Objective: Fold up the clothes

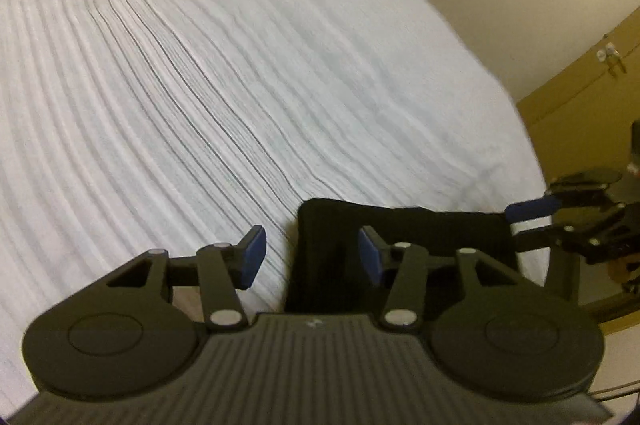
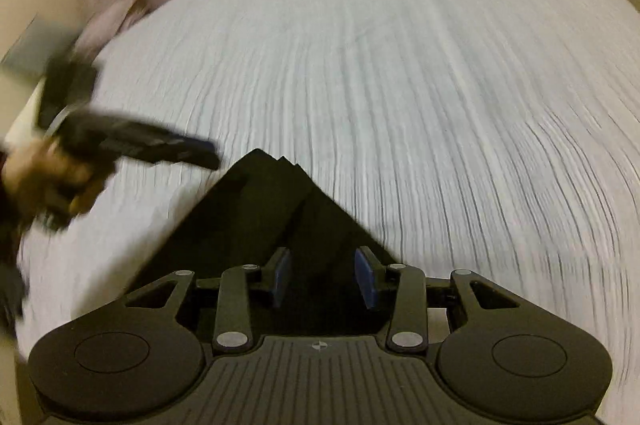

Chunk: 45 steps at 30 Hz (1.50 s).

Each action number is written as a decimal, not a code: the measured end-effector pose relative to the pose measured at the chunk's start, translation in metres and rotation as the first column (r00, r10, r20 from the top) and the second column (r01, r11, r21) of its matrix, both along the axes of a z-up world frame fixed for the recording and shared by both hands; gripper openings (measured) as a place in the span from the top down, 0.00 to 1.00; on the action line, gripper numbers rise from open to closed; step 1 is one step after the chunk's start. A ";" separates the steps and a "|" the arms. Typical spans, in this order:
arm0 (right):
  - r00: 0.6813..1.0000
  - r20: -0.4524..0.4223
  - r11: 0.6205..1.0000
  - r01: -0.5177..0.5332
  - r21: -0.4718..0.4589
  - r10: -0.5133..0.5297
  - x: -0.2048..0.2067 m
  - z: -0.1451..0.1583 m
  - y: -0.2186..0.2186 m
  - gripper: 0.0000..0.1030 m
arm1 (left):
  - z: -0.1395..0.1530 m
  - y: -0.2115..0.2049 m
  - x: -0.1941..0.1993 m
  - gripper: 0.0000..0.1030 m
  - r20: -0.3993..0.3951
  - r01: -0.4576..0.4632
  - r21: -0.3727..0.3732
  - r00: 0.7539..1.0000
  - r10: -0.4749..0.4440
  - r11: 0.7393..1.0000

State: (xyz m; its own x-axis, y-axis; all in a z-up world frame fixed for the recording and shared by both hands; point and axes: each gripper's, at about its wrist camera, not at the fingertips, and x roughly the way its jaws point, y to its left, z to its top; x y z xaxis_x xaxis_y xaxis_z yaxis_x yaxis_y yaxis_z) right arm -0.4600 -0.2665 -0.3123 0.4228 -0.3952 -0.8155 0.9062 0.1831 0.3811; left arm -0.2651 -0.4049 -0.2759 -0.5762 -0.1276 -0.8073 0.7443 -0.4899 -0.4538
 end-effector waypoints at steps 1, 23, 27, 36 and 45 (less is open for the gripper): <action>0.999 -0.001 0.999 -0.041 0.005 0.041 0.000 -0.005 -0.009 0.62 | -0.006 -0.005 -0.004 0.56 0.003 0.013 0.022 1.000 -0.013 1.000; 0.988 0.125 0.977 -0.115 0.180 0.094 -0.027 -0.050 -0.002 0.91 | -0.010 -0.031 0.016 0.82 -0.083 -0.002 0.061 0.996 0.007 0.998; 0.986 0.100 0.977 -0.148 0.153 0.134 -0.017 -0.046 -0.007 0.91 | -0.013 -0.032 -0.024 0.54 -0.081 0.188 0.075 0.980 -0.182 0.979; 0.969 0.112 0.965 -0.234 0.122 0.220 -0.007 -0.049 -0.027 0.91 | -0.033 -0.023 -0.043 0.85 0.017 0.291 0.063 0.956 -0.293 0.955; 0.984 0.169 0.982 -0.084 0.170 0.055 -0.045 -0.050 0.007 0.91 | -0.048 -0.017 -0.051 0.86 -0.020 0.224 0.077 0.975 -0.223 0.972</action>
State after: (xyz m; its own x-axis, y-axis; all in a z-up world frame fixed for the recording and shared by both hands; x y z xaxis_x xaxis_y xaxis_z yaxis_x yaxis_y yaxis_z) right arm -0.5053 -0.2599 -0.3621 0.5766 -0.2172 -0.7876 0.8170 0.1604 0.5539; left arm -0.3165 -0.4222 -0.3243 -0.5922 0.0689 -0.8028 0.6144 -0.6060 -0.5052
